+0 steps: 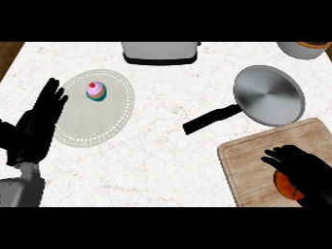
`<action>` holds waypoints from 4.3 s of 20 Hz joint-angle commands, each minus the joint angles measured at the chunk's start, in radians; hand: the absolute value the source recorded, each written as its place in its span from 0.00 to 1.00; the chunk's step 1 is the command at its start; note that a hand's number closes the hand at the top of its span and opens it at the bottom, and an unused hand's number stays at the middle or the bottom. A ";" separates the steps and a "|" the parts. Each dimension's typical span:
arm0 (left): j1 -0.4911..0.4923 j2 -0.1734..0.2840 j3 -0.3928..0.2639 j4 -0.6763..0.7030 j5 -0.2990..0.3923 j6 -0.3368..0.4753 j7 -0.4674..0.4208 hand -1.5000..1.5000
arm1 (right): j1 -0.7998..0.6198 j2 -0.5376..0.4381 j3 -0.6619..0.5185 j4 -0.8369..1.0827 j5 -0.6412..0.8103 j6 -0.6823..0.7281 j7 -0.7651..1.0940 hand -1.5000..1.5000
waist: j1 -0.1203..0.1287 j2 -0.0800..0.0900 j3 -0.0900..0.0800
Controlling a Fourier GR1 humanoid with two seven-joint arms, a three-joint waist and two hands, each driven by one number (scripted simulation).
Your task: Pick the tomato from the cutting board and place it in the pan
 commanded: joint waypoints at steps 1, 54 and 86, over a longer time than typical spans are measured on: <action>-0.024 0.002 0.024 0.044 0.007 -0.029 -0.020 0.50 | -0.005 0.029 0.060 0.070 0.043 -0.101 -0.050 1.00 | -0.001 0.001 0.000; -0.055 -0.077 -0.027 0.047 -0.056 -0.028 -0.015 0.50 | -1.192 0.386 -0.638 0.726 0.680 -0.288 1.763 1.00 | 0.060 0.021 0.000; -0.010 -0.029 0.052 0.001 -0.033 -0.051 -0.003 0.50 | -0.926 0.336 -0.954 1.066 0.280 -1.128 1.380 0.00 | 0.013 0.001 0.001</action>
